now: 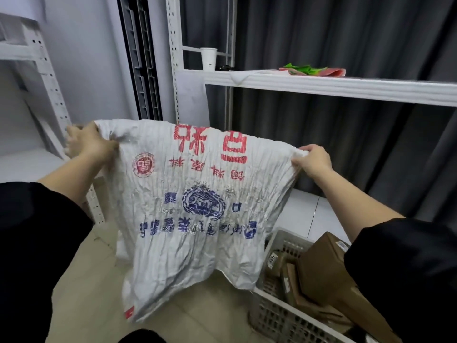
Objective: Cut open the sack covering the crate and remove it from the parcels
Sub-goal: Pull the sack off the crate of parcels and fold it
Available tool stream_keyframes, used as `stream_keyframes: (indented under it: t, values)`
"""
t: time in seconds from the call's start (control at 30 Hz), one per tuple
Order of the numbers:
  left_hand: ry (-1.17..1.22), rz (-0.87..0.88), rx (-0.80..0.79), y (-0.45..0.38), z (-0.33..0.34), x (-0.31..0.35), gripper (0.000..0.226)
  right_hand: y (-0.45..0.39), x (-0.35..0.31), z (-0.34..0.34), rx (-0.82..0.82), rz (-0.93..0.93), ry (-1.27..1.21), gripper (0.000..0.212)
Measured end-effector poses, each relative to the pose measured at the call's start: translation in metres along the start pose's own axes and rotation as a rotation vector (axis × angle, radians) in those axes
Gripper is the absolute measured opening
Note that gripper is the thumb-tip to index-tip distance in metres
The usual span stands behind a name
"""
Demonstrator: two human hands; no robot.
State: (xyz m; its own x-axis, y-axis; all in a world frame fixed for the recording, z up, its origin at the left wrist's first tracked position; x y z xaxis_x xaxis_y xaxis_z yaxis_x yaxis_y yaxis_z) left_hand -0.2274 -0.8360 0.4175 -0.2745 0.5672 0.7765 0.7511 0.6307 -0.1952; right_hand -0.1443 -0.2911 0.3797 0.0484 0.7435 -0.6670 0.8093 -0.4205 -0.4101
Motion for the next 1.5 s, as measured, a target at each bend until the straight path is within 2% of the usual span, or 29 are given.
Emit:
stream_keyframes:
  t: [0.07,0.1,0.2,0.3,0.43,0.53,0.63,0.73,0.87,0.93,0.97,1.03,1.07,1.13,1.23,1.3,1.33,1.43,1.5]
  values:
    - [-0.124,-0.006,0.045,0.003,-0.005,-0.006,0.052,0.004,0.000,-0.010,0.068,0.001,0.142,0.020]
    - [-0.136,0.053,0.015,0.004,-0.003,-0.004,0.050,0.004,-0.001,-0.012,0.083,-0.027,0.144,0.012]
    - [-0.087,0.292,-0.087,0.017,0.004,0.011,0.038,0.002,0.000,0.001,-0.028,-0.138,0.009,0.026]
    - [-0.021,0.414,-0.082,0.039,0.003,0.027,0.029,0.008,0.000,0.012,-0.085,-0.116,-0.079,0.024]
    - [-0.068,0.445,-0.104,0.063,0.019,0.045,0.049,0.016,-0.007,0.035,-0.105,0.003,-0.274,0.031]
    - [-0.138,0.512,-0.143,0.085,0.038,0.065,0.063,0.021,-0.022,0.053,-0.115,0.076,-0.435,0.007]
    - [-0.159,0.600,-0.186,0.115,0.053,0.087,0.073,0.030,-0.050,0.072,-0.152,0.142,-0.611,0.005]
    - [-0.248,0.671,-0.185,0.146,0.067,0.103,0.079,0.041,-0.087,0.085,-0.201,0.134,-0.725,0.009]
    - [-0.304,0.723,-0.279,0.182,0.080,0.112,0.085,0.053,-0.124,0.097,-0.236,0.127,-0.807,0.007]
    - [-0.340,0.792,-0.336,0.198,0.084,0.110,0.084,0.053,-0.132,0.101,-0.236,0.148,-0.897,0.029]
    - [-0.368,0.825,-0.352,0.203,0.086,0.106,0.084,0.053,-0.136,0.101,-0.241,0.154,-0.927,0.032]
    - [-0.430,0.868,-0.366,0.208,0.093,0.097,0.086,0.056,-0.145,0.100,-0.271,0.142,-0.971,0.015]
    - [-0.452,0.870,-0.376,0.210,0.096,0.093,0.088,0.056,-0.148,0.100,-0.283,0.138,-0.989,0.005]
    - [-0.465,0.873,-0.428,0.216,0.102,0.087,0.091,0.058,-0.153,0.099,-0.269,0.144,-1.022,0.001]
    - [-0.386,0.887,-0.576,0.227,0.108,0.081,0.101,0.062,-0.156,0.105,-0.278,0.184,-1.063,0.006]
    - [-0.228,0.763,-0.677,0.226,0.109,0.079,0.106,0.067,-0.166,0.106,-0.331,0.163,-1.118,0.010]
    - [-0.141,0.672,-0.674,0.221,0.108,0.078,0.109,0.070,-0.173,0.105,-0.373,0.134,-1.170,0.015]
    - [0.039,0.454,-0.436,0.197,0.093,0.074,0.103,0.081,-0.190,0.106,-0.540,0.064,-1.255,0.040]
    - [0.090,0.439,-0.311,0.183,0.082,0.074,0.091,0.084,-0.189,0.109,-0.578,-0.029,-1.183,0.046]
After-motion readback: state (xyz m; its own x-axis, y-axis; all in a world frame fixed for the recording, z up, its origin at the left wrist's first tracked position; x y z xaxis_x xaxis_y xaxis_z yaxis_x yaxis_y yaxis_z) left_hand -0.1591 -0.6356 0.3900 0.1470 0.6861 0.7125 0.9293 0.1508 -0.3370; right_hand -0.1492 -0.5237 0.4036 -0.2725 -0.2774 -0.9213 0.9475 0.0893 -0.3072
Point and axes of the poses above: each hand's wrist, its own y-axis away from the middle knuckle, its own z-axis out of the palm, x = y × z, the point moved 9 cm from there along -y, towards the middle knuckle, and after that the axes turned 13 degrees about -z, right-handed, at the moved point
